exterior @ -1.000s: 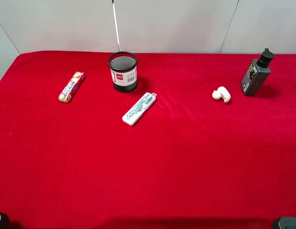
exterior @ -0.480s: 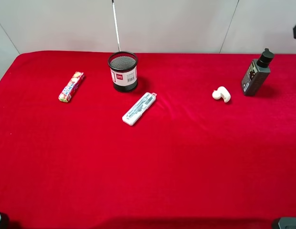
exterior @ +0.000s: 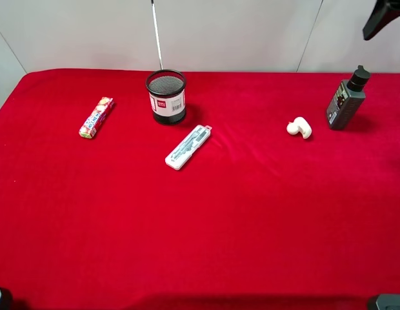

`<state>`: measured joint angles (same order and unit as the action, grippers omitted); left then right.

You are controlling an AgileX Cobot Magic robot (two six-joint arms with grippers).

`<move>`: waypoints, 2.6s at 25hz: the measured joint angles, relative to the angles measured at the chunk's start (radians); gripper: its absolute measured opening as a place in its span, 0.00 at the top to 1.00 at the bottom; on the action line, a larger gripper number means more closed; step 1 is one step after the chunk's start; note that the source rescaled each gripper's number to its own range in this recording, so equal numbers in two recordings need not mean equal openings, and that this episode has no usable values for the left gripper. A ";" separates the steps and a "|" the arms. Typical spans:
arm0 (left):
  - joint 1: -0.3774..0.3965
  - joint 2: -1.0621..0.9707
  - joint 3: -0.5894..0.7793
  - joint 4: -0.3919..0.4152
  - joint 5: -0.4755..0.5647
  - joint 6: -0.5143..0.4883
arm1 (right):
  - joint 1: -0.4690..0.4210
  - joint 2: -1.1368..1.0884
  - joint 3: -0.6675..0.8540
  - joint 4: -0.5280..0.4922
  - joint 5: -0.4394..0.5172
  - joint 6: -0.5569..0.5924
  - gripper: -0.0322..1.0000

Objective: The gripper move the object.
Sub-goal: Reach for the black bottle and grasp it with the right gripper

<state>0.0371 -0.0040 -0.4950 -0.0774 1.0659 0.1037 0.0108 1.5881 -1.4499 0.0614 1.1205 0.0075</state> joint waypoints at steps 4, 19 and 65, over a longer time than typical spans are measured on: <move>0.000 0.000 0.000 0.000 0.000 0.000 | 0.000 0.102 -0.066 0.000 0.003 -0.007 0.00; 0.000 0.000 0.000 0.000 0.000 0.000 | -0.048 0.381 -0.198 0.019 0.049 -0.052 0.00; 0.000 0.000 0.000 0.000 0.000 0.000 | -0.095 0.584 -0.206 0.013 -0.031 -0.098 0.96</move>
<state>0.0371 -0.0040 -0.4950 -0.0774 1.0659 0.1037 -0.0838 2.1724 -1.6560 0.0742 1.0896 -0.0907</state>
